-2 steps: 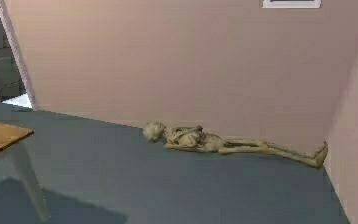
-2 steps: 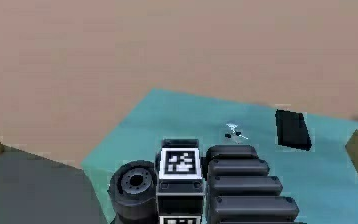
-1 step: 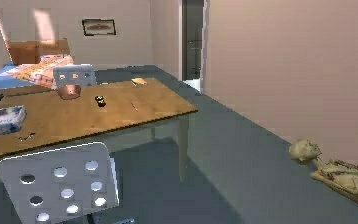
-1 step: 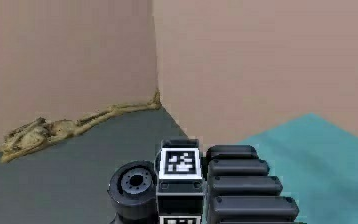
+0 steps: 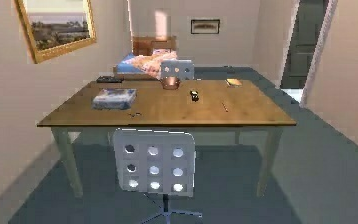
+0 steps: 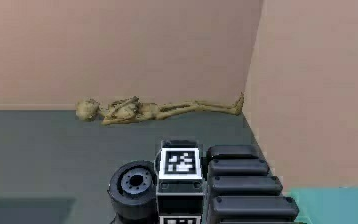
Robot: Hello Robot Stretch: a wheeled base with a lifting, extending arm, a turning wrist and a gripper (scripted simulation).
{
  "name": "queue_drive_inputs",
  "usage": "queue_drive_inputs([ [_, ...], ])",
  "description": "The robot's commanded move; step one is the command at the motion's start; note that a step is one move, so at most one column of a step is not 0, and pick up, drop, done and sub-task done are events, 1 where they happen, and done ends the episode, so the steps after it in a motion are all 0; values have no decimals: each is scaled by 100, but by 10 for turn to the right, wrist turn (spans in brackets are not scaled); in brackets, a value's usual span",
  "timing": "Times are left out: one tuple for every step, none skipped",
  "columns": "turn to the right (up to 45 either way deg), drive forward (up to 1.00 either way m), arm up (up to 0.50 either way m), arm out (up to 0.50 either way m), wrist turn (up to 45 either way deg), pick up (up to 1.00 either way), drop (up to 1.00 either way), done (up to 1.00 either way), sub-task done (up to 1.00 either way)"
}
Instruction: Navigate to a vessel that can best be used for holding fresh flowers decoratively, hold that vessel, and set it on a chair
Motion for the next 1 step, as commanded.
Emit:
queue_drive_inputs([
  [0, 15, 0, 0, 0, 0, 0, 0, 0],
])
